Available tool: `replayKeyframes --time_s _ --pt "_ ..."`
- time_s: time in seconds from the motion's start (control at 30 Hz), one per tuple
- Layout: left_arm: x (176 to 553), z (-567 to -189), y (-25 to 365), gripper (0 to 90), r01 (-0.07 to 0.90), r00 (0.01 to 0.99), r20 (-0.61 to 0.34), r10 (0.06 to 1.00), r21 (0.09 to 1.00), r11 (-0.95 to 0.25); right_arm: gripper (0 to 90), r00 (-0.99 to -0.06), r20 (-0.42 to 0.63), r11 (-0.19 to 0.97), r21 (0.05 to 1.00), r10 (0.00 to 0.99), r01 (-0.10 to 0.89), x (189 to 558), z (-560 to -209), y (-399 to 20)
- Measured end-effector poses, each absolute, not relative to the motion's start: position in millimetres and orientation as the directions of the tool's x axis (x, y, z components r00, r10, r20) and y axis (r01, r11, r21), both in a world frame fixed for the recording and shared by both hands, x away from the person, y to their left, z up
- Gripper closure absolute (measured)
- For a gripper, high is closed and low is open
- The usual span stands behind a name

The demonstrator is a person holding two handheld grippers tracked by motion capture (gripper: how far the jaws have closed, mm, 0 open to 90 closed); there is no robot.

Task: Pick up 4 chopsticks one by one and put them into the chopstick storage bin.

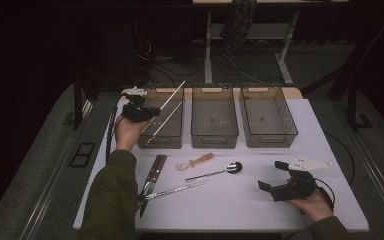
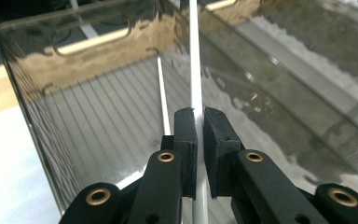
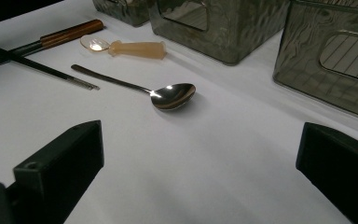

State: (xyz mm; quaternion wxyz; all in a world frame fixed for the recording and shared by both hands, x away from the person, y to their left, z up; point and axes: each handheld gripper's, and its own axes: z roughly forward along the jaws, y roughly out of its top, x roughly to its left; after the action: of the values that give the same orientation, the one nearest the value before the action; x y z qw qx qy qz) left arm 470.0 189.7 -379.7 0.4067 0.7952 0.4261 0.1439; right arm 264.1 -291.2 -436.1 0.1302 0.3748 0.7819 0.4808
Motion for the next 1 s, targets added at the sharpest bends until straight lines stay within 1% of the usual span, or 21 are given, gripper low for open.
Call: replayKeyframes --time_s 0.3,0.37,0.43,0.6,0.87,1.0 --pt "471.6 -396.6 189.1 83.1 0.638 0.555 -0.137 0.820 0.703 -0.315 0.4 -0.686 0.153 0.260 0.849 0.712 0.460 263.8 -436.1 -291.3" --pt "471.4 -397.5 189.0 81.7 0.642 0.549 -0.143 0.823 0.703 -0.306 0.4 -0.686 0.153 0.261 0.849 0.711 0.460 263.9 -436.2 -291.0" --pt "471.5 -395.7 188.1 72.4 0.636 0.547 -0.151 0.823 0.714 -0.292 0.4 -0.687 0.152 0.262 0.849 0.711 0.460 264.0 -436.3 -290.8" --pt "469.2 -390.9 188.9 62.7 0.620 0.554 -0.150 0.819 0.731 -0.285 0.4 -0.685 0.155 0.261 0.847 0.712 0.463 264.5 -436.6 -290.5" --pt "455.8 -373.3 185.9 50.8 0.562 0.622 -0.166 0.765 0.775 -0.289 0.4 -0.687 0.152 0.268 0.844 0.711 0.464 265.5 -437.4 -289.9" --pt "442.8 -364.7 181.7 47.0 0.526 0.654 -0.155 0.740 0.796 -0.298 0.4 -0.686 0.153 0.265 0.846 0.711 0.463 265.5 -437.3 -290.2"
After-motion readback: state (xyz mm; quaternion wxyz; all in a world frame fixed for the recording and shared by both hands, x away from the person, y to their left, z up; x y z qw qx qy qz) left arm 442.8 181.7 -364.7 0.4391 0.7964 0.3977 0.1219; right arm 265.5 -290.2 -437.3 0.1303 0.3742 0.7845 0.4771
